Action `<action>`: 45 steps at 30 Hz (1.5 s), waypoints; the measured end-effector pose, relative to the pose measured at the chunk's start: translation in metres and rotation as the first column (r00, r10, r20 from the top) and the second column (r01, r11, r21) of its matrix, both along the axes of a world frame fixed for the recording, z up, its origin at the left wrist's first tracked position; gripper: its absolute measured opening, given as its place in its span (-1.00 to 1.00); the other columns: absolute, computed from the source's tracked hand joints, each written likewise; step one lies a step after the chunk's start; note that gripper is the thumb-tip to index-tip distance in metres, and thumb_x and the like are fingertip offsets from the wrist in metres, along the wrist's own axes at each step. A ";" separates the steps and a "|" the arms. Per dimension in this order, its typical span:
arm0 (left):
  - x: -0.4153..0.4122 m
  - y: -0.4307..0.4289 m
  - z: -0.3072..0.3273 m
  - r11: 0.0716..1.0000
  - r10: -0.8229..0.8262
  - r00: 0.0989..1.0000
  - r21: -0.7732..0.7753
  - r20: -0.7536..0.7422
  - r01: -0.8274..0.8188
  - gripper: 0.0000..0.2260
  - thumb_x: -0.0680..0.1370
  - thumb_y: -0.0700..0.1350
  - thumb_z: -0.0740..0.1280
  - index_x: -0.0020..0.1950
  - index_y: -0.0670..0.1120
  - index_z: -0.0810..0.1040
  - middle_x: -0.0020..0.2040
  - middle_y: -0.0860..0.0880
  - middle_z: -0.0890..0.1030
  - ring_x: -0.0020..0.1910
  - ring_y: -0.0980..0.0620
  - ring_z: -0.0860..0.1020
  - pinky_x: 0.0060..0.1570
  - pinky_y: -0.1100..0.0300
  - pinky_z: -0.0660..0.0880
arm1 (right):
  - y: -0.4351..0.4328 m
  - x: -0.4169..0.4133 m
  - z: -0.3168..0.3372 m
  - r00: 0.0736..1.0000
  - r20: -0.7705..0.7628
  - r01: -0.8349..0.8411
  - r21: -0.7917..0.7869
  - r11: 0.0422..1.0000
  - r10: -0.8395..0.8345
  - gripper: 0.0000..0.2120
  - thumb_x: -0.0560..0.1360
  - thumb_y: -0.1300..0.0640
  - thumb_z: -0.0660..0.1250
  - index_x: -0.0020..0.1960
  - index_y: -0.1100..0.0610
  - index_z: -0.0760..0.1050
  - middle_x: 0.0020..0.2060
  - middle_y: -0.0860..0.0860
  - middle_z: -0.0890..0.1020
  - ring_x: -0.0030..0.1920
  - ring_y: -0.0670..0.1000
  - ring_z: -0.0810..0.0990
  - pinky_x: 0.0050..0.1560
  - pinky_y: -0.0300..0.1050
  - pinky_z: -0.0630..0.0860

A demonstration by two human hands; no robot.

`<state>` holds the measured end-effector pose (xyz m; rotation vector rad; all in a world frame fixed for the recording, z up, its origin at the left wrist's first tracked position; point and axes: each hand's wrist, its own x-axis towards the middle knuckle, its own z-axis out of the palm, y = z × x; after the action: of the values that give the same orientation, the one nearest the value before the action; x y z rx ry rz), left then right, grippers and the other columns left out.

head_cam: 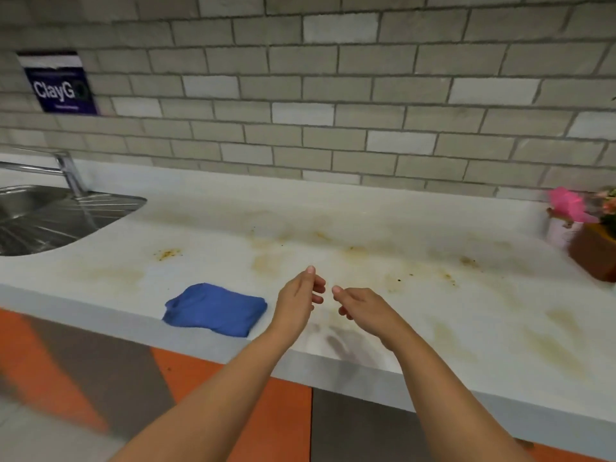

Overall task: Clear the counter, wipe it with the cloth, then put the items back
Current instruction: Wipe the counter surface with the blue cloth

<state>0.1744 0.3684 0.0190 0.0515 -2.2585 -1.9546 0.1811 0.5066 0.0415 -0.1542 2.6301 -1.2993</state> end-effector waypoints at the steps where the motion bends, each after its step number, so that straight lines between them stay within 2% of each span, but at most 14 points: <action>1: 0.003 -0.015 -0.002 1.000 0.015 1.000 0.001 0.006 -0.015 -0.65 0.64 0.05 0.04 -0.16 -0.05 0.52 -0.18 0.00 0.58 -0.22 0.04 0.54 -0.11 0.15 0.44 | -0.015 0.001 -0.002 1.000 -0.009 -0.011 0.000 1.000 0.011 -0.48 0.60 -0.15 0.05 0.15 0.29 0.51 0.02 0.13 0.61 0.06 0.10 0.56 0.13 -0.03 0.45; 4: 0.009 -0.054 -0.006 0.998 0.056 0.998 0.004 0.007 -0.056 -0.67 0.64 0.03 0.05 -0.15 -0.07 0.51 -0.19 -0.01 0.57 -0.25 0.06 0.53 -0.18 0.21 0.43 | -0.053 0.000 -0.012 0.998 -0.057 -0.041 0.005 0.999 0.041 -0.51 0.61 -0.08 0.07 0.08 0.34 0.51 0.01 0.21 0.61 -0.04 0.10 0.55 -0.01 -0.04 0.43; 7: 0.010 -0.085 -0.013 0.994 0.103 0.995 -0.022 0.002 -0.103 -0.72 0.64 0.00 0.08 -0.12 -0.07 0.51 -0.16 0.00 0.56 -0.23 0.08 0.52 -0.20 0.26 0.44 | -0.080 -0.004 -0.017 0.990 -0.110 -0.084 0.016 0.996 0.085 -0.66 0.61 0.02 0.12 0.07 0.23 0.55 0.00 0.13 0.63 0.03 0.09 0.56 -0.01 -0.10 0.41; 11: -0.004 -0.118 -0.027 0.952 0.199 0.979 -0.227 -0.050 -0.206 -0.86 0.62 -0.12 0.16 -0.03 -0.11 0.48 -0.10 -0.04 0.54 -0.09 0.01 0.50 -0.15 0.28 0.39 | -0.104 -0.023 -0.019 0.974 -0.179 -0.138 0.028 0.990 0.140 -0.74 0.59 0.11 0.18 0.18 0.13 0.55 0.07 0.01 0.63 0.06 -0.02 0.55 0.03 -0.26 0.37; 13: -0.012 -0.132 -0.036 0.872 0.261 0.960 -0.401 -0.101 -0.279 -0.87 0.60 -0.17 0.18 0.00 -0.14 0.51 0.00 -0.10 0.54 -0.02 -0.03 0.50 -0.05 0.21 0.41 | -0.114 -0.037 -0.021 0.970 -0.191 -0.149 0.019 0.989 0.150 -0.75 0.58 0.13 0.20 0.18 0.13 0.55 0.05 0.02 0.63 0.03 -0.03 0.55 0.03 -0.27 0.38; 16: -0.024 -0.150 -0.055 0.626 0.200 0.971 -0.746 -0.129 -0.228 -0.76 0.59 -0.17 0.17 0.21 -0.15 0.50 0.22 -0.09 0.48 0.18 -0.06 0.43 0.15 0.12 0.36 | -0.132 -0.054 -0.026 0.962 -0.214 -0.178 -0.009 0.984 0.172 -0.77 0.57 0.16 0.21 0.16 0.15 0.56 -0.08 0.01 0.61 -0.08 -0.04 0.52 -0.10 -0.34 0.38; 19: -0.029 -0.164 -0.070 0.451 0.155 0.982 -0.877 -0.104 -0.164 -0.69 0.60 -0.13 0.13 0.32 -0.12 0.43 0.34 -0.03 0.40 0.31 -0.01 0.35 0.32 0.12 0.23 | -0.153 -0.064 -0.038 0.945 -0.252 -0.224 -0.029 0.974 0.210 -0.80 0.55 0.22 0.23 0.11 0.14 0.58 -0.12 -0.01 0.60 -0.11 -0.06 0.51 -0.20 -0.49 0.36; 24: -0.015 -0.200 -0.086 0.684 0.086 0.996 -0.724 -0.039 -0.088 -0.62 0.55 -0.10 0.03 0.28 -0.21 0.42 0.24 -0.10 0.46 0.16 0.02 0.44 0.12 0.34 0.30 | -0.181 -0.069 -0.065 0.848 -0.265 -0.447 0.106 0.888 0.458 -0.75 0.51 0.33 0.21 0.12 0.18 0.56 0.02 -0.02 0.54 -0.02 -0.09 0.51 -0.03 -0.50 0.33; 29: -0.014 -0.240 -0.083 0.811 -0.028 0.994 -0.584 -0.106 -0.040 -0.68 0.61 -0.23 0.09 0.35 -0.14 0.39 0.25 -0.03 0.50 0.13 0.20 0.41 0.10 0.53 0.26 | -0.222 -0.073 -0.087 0.767 -0.204 -0.484 0.439 0.757 0.609 -0.51 0.63 -0.03 0.05 0.51 0.07 0.09 0.49 0.00 0.19 0.47 -0.02 0.19 0.44 -0.16 0.11; 31: -0.022 -0.257 -0.084 0.809 -0.002 0.990 -0.582 -0.141 -0.081 -0.68 0.60 -0.29 0.11 0.34 -0.17 0.40 0.26 -0.07 0.50 0.16 0.13 0.44 0.11 0.49 0.25 | -0.240 -0.071 -0.090 0.763 -0.167 -0.407 0.626 0.665 0.624 -0.43 0.59 -0.21 -0.13 0.54 -0.02 -0.04 0.51 -0.01 0.14 0.49 0.02 0.11 0.43 -0.06 0.06; 34: -0.033 -0.288 -0.084 0.792 0.067 0.971 -0.579 -0.230 -0.192 -0.72 0.57 -0.34 0.14 0.25 -0.22 0.46 0.18 -0.14 0.52 0.15 -0.03 0.49 0.09 0.43 0.26 | -0.266 -0.072 -0.087 0.769 -0.196 -0.291 0.740 0.606 0.608 -0.19 0.35 -0.32 -0.42 0.51 -0.10 0.06 0.36 0.03 0.29 0.31 0.08 0.25 0.28 -0.01 0.17; 37: -0.043 -0.335 -0.083 0.748 0.171 0.939 -0.581 -0.298 -0.321 -0.75 0.57 -0.32 0.16 0.21 -0.22 0.49 0.14 -0.15 0.52 0.14 -0.07 0.47 0.10 0.38 0.26 | -0.288 -0.078 -0.091 0.793 -0.225 -0.257 0.719 0.646 0.566 -0.26 0.44 -0.30 -0.34 0.49 -0.01 0.13 0.46 0.07 0.16 0.45 0.08 0.11 0.43 0.02 0.00; 40: -0.053 -0.387 -0.087 0.682 0.291 0.902 -0.593 -0.319 -0.429 -0.76 0.59 -0.28 0.16 0.22 -0.23 0.48 0.16 -0.18 0.51 0.17 -0.11 0.45 0.12 0.37 0.22 | -0.310 -0.084 -0.095 0.821 -0.139 -0.319 0.693 0.647 0.553 -0.48 0.62 -0.17 -0.16 0.54 -0.07 -0.12 0.54 -0.01 -0.15 0.54 0.01 -0.16 0.49 0.06 -0.22; 45: -0.078 -0.449 -0.088 0.638 0.446 0.842 -0.551 -0.305 -0.538 -0.70 0.62 -0.18 0.12 0.33 -0.21 0.40 0.29 -0.21 0.44 0.29 -0.16 0.37 0.31 0.06 0.25 | -0.362 -0.076 -0.095 0.774 -0.063 -0.404 0.717 0.568 0.630 -0.49 0.61 -0.18 -0.18 0.52 -0.14 -0.21 0.53 -0.05 -0.20 0.52 0.03 -0.26 0.49 0.10 -0.27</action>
<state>0.0962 -0.0804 -0.0692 0.3965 -2.3373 -0.8541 0.1056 0.1448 -0.0533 -1.0156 2.7649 -0.0783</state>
